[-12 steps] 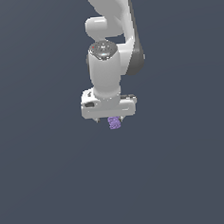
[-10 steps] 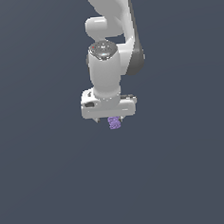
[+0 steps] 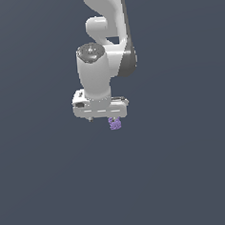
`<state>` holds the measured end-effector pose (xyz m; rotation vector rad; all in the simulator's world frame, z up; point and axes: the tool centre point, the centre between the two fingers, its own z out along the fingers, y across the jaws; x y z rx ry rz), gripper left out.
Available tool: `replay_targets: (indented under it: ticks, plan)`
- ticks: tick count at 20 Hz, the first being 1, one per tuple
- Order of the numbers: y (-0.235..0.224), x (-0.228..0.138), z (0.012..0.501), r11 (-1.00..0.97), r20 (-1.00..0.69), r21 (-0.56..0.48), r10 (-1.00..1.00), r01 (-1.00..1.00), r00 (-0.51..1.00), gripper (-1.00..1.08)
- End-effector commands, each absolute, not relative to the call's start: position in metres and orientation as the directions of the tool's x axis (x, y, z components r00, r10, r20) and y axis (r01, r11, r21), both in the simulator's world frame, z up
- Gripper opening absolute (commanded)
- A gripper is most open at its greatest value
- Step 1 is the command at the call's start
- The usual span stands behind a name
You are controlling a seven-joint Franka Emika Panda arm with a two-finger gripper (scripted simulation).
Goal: Pick up the object and move it to a goal position.
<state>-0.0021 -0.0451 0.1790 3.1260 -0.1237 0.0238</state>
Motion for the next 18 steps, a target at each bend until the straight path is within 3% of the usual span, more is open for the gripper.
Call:
replay_targets:
  ticks: [1, 9, 18]
  plan:
    - [-0.044, -0.002, 0.179, -0.997, 0.015, 0.012, -0.078, -0.078, 0.997, 1.00]
    - [-0.033, -0.015, 0.159, -1.000, 0.012, 0.011, -0.026, -0.026, 1.000, 1.00]
    - [-0.006, -0.054, 0.112, -0.994, 0.003, 0.005, 0.110, 0.110, 0.994, 1.00]
